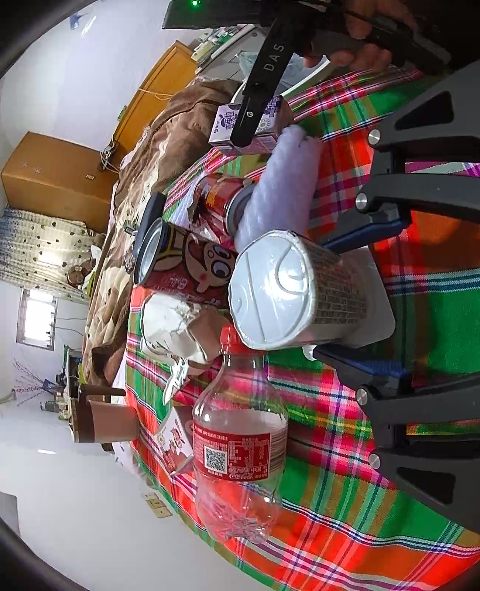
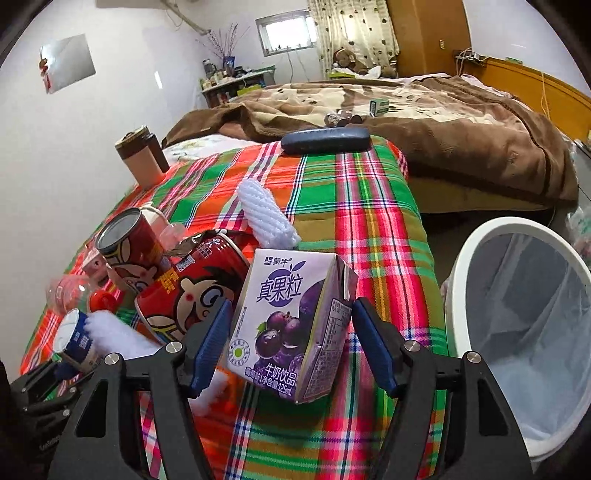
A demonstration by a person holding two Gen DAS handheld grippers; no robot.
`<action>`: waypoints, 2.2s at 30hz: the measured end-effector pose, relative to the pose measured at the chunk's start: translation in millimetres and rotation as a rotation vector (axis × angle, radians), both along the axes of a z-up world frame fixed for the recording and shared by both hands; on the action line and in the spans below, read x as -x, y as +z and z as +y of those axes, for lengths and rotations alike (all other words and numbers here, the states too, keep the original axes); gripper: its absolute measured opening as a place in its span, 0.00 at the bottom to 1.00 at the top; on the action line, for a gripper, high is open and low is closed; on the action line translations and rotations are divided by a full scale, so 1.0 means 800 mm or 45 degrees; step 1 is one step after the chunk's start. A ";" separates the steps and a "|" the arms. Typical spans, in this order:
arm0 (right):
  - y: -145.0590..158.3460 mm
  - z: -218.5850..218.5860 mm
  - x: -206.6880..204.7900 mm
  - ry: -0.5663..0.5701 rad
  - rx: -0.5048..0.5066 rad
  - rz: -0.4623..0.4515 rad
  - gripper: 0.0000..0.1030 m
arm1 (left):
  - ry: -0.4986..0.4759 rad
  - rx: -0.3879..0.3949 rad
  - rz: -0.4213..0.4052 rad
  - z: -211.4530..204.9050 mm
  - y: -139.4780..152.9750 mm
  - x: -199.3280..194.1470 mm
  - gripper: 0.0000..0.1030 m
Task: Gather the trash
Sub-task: 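Carry the cup with the left tool while the right tool carries the juice box over the bin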
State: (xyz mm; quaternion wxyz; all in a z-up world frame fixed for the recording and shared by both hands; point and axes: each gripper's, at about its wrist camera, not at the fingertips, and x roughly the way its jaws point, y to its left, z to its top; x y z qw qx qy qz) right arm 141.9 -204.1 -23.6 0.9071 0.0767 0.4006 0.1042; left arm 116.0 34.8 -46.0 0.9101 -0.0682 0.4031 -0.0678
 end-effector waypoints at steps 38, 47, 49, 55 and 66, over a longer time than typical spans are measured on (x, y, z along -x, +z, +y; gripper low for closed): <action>0.052 -0.062 0.054 -0.082 -0.182 -0.159 0.66 | -0.016 -0.085 -0.217 -0.028 0.111 0.030 0.49; 0.063 -0.095 0.067 -0.129 -0.173 -0.189 0.66 | -0.156 -0.050 -0.242 -0.072 0.120 0.024 0.49; 0.061 -0.107 0.069 -0.156 -0.172 -0.188 0.66 | -0.195 -0.042 -0.234 -0.090 0.121 0.019 0.49; 0.060 -0.149 0.074 -0.257 -0.142 -0.179 0.66 | -0.324 -0.006 -0.226 -0.150 0.122 -0.001 0.49; 0.045 -0.206 0.070 -0.392 -0.052 -0.101 0.66 | -0.525 0.031 -0.185 -0.247 0.111 -0.022 0.49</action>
